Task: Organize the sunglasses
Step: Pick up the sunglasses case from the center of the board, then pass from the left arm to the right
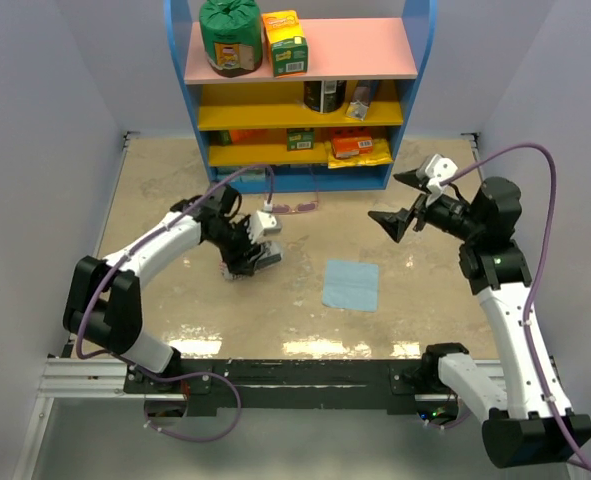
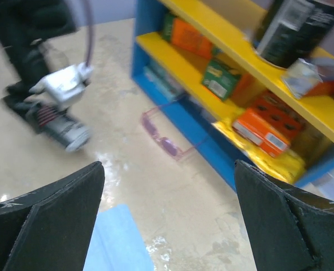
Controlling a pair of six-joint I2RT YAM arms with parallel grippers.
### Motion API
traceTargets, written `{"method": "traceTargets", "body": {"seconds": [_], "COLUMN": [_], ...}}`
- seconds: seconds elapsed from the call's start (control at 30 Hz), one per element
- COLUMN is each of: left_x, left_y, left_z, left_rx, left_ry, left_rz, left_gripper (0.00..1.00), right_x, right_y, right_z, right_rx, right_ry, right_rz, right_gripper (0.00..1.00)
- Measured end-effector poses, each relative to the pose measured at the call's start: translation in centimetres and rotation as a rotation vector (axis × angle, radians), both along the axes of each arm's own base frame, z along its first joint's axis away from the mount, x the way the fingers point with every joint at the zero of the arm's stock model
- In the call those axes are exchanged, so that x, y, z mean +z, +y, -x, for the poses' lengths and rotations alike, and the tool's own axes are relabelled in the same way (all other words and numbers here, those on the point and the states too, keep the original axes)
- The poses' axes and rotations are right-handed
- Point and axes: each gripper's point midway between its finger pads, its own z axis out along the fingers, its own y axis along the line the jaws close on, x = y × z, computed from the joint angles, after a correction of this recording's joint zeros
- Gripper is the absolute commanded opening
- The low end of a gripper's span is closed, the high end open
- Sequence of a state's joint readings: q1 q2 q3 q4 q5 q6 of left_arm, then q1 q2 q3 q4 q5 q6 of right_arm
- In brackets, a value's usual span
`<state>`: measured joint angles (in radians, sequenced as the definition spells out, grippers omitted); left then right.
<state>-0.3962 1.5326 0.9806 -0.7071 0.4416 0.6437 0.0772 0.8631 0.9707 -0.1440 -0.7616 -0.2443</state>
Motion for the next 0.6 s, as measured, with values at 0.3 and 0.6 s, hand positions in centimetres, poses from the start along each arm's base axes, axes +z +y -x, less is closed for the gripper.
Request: {"method": "traceTargets", "body": {"seconds": [0.3, 0.6], "left_x": [21.0, 23.5], "left_y": [-10.6, -16.1], "left_z": [-4.2, 1.6], "left_rx": [-0.222, -0.398], "left_ry": [-0.286, -0.161], "left_rz": [0.455, 0.604], "left_gripper": [0.00, 0.00], "right_x": [-2.8, -7.3], "right_y": [5.6, 7.4], "right_z": [3.7, 5.2], "right_rx": [0.429, 0.515], "right_ry": [0.054, 0.108], "right_rz": [0.225, 0.273], "right_gripper": [0.99, 0.98]}}
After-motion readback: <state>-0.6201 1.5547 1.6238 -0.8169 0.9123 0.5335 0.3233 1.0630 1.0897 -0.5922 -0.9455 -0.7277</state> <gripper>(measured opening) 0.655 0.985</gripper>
